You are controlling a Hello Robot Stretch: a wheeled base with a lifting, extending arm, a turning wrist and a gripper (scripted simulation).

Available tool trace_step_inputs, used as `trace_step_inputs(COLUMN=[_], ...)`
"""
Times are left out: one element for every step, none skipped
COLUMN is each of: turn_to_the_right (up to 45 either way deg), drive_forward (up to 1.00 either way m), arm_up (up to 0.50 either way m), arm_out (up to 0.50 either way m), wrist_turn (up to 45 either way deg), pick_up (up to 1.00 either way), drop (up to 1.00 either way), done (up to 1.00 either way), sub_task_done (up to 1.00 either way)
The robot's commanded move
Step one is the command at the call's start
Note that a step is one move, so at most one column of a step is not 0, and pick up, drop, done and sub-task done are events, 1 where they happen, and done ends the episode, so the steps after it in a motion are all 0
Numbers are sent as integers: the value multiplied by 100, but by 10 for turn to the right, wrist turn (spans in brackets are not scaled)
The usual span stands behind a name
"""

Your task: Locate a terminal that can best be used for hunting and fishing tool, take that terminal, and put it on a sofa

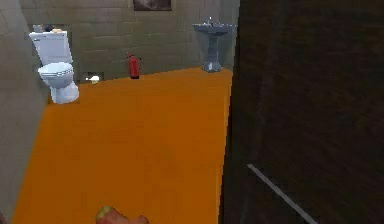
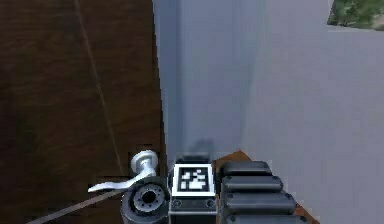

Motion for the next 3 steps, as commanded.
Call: trace_step_inputs(turn_to_the_right=[-270,0,450], drive_forward=[0,90,0], arm_up=[0,0,0], arm_out=[0,0,0], wrist_turn=[0,0,0], pick_up=[0,0,0], drop=[0,0,0], done=[0,0,0], sub_task_done=[0,0,0])
